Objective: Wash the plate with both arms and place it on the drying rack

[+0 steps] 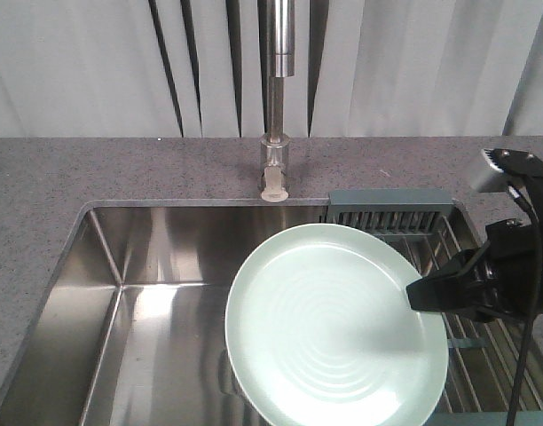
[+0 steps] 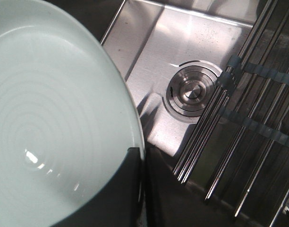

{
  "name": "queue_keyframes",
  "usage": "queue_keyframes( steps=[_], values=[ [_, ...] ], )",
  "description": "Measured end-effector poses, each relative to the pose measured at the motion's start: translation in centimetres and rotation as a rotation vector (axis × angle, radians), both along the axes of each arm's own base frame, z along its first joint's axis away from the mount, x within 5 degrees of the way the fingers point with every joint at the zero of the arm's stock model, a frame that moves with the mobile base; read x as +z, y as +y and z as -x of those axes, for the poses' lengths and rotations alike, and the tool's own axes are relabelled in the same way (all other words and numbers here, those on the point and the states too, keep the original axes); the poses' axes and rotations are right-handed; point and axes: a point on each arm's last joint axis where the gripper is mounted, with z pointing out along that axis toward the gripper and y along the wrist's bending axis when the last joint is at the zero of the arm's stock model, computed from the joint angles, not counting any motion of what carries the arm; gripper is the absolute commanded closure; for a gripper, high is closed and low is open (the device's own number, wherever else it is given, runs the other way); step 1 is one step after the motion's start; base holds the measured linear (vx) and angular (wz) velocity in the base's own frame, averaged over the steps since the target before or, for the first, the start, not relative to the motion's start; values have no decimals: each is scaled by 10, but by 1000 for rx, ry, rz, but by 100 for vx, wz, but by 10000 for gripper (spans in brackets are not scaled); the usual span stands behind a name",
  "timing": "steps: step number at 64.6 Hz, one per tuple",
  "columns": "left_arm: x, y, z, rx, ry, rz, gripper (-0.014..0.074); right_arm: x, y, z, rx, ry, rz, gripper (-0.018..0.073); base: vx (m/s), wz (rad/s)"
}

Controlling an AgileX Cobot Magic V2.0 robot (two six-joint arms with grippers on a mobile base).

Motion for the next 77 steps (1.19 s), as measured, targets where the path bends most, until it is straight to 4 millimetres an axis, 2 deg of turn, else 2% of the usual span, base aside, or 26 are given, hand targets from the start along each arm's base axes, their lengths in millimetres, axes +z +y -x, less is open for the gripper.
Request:
queue_keyframes(
  steps=[7, 17, 37, 47, 60, 77],
  values=[
    [0, 0, 0, 0, 0, 0, 132, -4, 8, -6, 39, 17, 28, 561, 0, 0],
    [0, 0, 0, 0, 1, 0, 132, -4, 32, -19, 95, 30, 104, 561, 0, 0],
    [0, 0, 0, 0, 1, 0, 132, -10, 86, -69, 195, 44, 147, 561, 0, 0],
    [0, 0, 0, 0, 1, 0, 132, -13, 101, -98, 200, 38, 157, 561, 0, 0],
    [0, 0, 0, 0, 1, -1, 132, -18, 105, -132, 175, 40, 173, 561, 0, 0],
    [0, 0, 0, 0, 1, -1, 132, -20, 76, -166, 79, 45, 178, 561, 0, 0]
  ],
)
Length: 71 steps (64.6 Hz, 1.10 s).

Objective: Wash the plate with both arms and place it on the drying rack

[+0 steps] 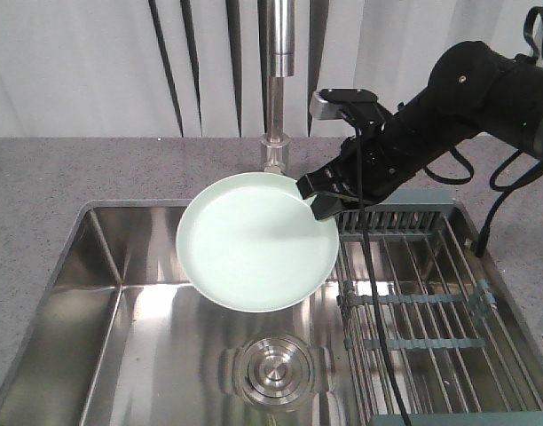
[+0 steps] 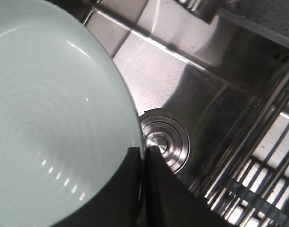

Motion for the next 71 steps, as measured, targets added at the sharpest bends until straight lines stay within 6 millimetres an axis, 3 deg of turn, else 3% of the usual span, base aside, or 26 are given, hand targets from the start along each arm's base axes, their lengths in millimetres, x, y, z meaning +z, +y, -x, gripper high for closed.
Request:
queue_keyframes(
  steps=[11, 18, 29, 41, 53, 71],
  values=[
    [0, 0, 0, 0, 0, 0, 132, -1, -26, -7, -67, 22, -1, 561, 0, 0],
    [0, 0, 0, 0, 0, 0, 132, -4, -42, -2, -109, 40, -1, 561, 0, 0],
    [0, 0, 0, 0, 0, 0, 132, -7, -62, 27, -158, 34, 8, 561, 0, 0],
    [0, 0, 0, 0, 0, 0, 132, -14, -67, 66, -149, 53, 13, 561, 0, 0],
    [0, 0, 0, 0, 0, 0, 132, -13, -60, 97, -113, 47, 10, 561, 0, 0],
    [0, 0, 0, 0, 0, 0, 132, -10, -19, 117, 9, 22, -7, 561, 0, 0]
  ],
)
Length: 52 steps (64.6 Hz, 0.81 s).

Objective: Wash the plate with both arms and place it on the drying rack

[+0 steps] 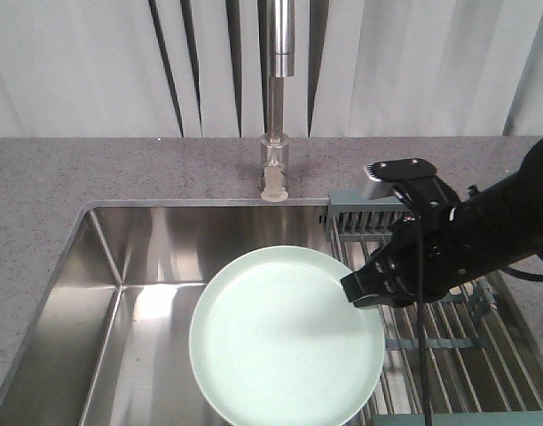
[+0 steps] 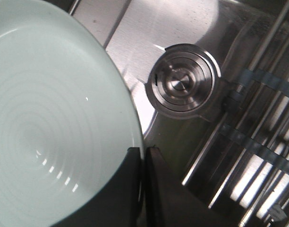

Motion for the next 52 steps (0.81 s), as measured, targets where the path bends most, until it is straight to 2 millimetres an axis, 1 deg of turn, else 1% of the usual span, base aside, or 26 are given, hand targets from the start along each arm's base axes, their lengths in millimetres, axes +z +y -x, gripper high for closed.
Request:
queue_keyframes(
  steps=[9, 17, 26, 43, 48, 52],
  values=[
    [0, 0, 0, 0, 0, 0, 132, 0, 17, 5, 27, -14, -17, 561, 0, 0],
    [0, 0, 0, 0, 0, 0, 132, -4, 25, -3, 35, -6, -16, 561, 0, 0],
    [0, 0, 0, 0, 0, 0, 132, -8, 34, -22, 36, 3, -15, 561, 0, 0],
    [0, 0, 0, 0, 0, 0, 132, -5, 51, -65, 46, -31, -11, 561, 0, 0],
    [0, 0, 0, 0, 0, 0, 132, -5, 53, -80, 43, -30, -11, 561, 0, 0],
    [0, 0, 0, 0, 0, 0, 132, -3, 50, -92, 31, -36, -14, 561, 0, 0]
  ],
)
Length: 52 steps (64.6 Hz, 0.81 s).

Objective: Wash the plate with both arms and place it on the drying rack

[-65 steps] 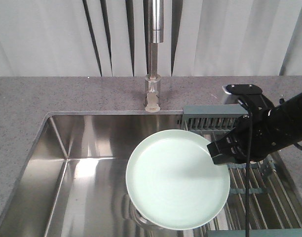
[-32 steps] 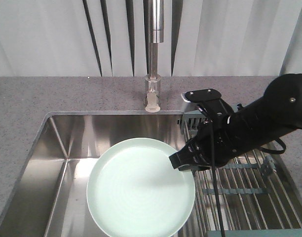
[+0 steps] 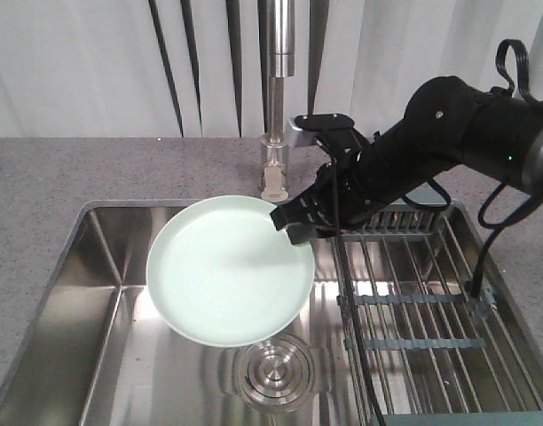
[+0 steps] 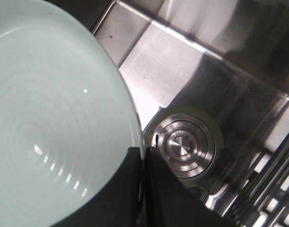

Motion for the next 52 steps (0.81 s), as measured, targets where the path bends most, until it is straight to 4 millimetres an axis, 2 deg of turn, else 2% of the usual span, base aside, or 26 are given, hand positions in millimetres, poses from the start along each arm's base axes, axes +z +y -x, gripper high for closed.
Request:
queue_keyframes(
  steps=[13, 21, 34, 52],
  values=[
    [0, 0, 0, 0, 0, 0, 132, 4, -20, -31, -58, -13, 0, 561, 0, 0],
    [0, 0, 0, 0, 0, 0, 132, 5, -38, -42, -104, -17, 1, 561, 0, 0],
    [0, 0, 0, 0, 0, 0, 132, 3, -67, -46, -148, 31, 19, 561, 0, 0],
    [0, 0, 0, 0, 0, 0, 132, 15, -77, -39, -152, 19, 43, 561, 0, 0]
  ],
)
